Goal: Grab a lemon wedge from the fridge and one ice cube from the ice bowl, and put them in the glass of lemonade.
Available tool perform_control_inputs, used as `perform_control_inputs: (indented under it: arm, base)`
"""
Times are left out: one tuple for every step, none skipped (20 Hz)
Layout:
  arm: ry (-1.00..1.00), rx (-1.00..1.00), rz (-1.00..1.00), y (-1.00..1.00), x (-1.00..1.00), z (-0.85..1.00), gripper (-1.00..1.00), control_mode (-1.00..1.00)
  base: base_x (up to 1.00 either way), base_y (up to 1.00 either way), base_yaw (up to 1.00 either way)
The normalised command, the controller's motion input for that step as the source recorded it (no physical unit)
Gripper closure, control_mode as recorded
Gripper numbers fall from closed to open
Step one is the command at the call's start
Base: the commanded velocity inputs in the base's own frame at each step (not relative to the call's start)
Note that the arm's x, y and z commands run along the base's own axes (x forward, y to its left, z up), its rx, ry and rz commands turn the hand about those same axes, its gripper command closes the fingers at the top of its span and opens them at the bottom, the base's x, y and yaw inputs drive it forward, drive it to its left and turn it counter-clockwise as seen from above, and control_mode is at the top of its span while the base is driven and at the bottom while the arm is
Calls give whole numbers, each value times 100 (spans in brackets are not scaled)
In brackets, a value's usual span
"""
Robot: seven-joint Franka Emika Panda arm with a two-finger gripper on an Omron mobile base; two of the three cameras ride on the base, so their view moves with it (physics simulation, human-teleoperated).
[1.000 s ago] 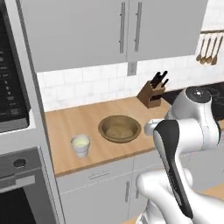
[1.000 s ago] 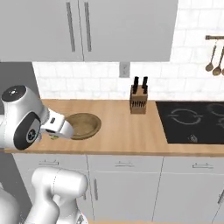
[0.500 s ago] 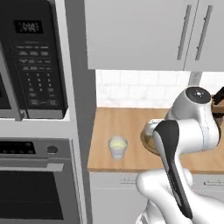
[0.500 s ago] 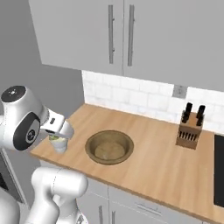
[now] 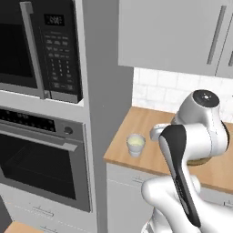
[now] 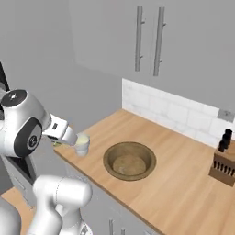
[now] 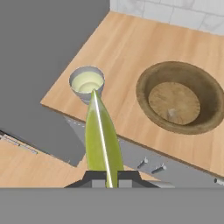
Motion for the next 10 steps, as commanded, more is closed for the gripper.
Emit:
perform_control_inputs:
  arm:
    - [0,0,0,0,0,0,100,100]
    - [0,0,0,0,0,0,100,100]
    - [0,0,0,0,0,0,100,100]
    - [0,0,0,0,0,0,100,100]
    - [0,0,0,0,0,0,100,100]
    - [0,0,0,0,0,0,100,100]
    - [0,0,0,0,0,0,100,100]
    - [0,0,0,0,0,0,100,100]
    - [10,0,25,-21,45,-36,100,-100]
    - [9,0,21,-15,44,-31,100,-100]
  base:
    - [3,-13,51]
    - [8,-16,49]
    - [17,-17,44]
    - [24,-17,41]
    - [32,-18,36]
    - [37,-20,34]
    - [41,-23,31]
    - [46,-24,29]
    - [0,0,0]
    - [0,0,0]
